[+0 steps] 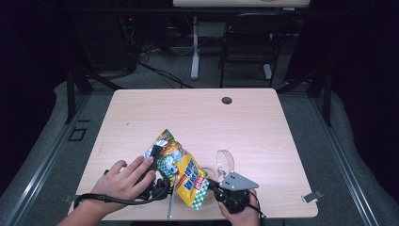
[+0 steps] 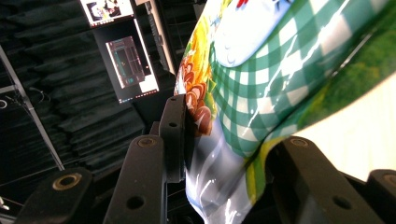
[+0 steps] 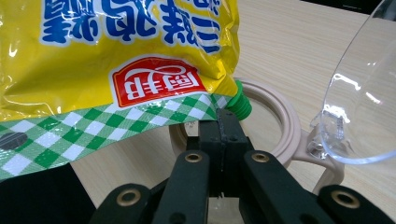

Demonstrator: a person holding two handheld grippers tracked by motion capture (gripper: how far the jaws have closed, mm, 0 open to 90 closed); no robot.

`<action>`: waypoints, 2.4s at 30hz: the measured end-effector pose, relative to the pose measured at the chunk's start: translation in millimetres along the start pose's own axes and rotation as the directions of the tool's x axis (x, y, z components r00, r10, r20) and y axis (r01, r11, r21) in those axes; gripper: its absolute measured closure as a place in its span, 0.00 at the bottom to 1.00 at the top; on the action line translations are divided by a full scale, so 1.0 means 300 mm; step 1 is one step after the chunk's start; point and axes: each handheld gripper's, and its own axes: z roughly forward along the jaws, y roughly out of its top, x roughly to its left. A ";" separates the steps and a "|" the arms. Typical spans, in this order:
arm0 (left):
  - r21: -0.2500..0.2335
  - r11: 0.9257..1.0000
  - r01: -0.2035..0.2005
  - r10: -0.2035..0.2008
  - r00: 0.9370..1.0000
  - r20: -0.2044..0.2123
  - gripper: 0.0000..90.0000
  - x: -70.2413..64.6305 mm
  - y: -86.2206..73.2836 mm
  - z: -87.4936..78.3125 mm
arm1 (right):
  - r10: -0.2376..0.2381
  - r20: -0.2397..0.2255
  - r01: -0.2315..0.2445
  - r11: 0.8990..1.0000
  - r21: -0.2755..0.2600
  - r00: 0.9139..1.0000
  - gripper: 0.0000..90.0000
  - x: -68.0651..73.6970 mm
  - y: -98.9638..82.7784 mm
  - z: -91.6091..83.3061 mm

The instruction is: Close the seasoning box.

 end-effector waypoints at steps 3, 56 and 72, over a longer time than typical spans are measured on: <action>0.002 1.000 0.002 -0.002 1.000 0.004 0.72 0.000 0.001 -0.002 | 0.003 -0.001 -0.003 1.000 -0.004 1.000 1.00 0.001 -0.001 0.000; -0.011 1.000 -0.017 0.017 1.000 0.014 0.72 0.028 0.008 -0.013 | 0.017 -0.015 -0.017 1.000 -0.006 1.000 1.00 0.002 -0.003 -0.011; -0.012 1.000 -0.021 0.021 1.000 0.018 0.72 0.037 0.010 -0.020 | 0.019 -0.018 -0.019 1.000 -0.008 1.000 1.00 0.005 -0.003 -0.014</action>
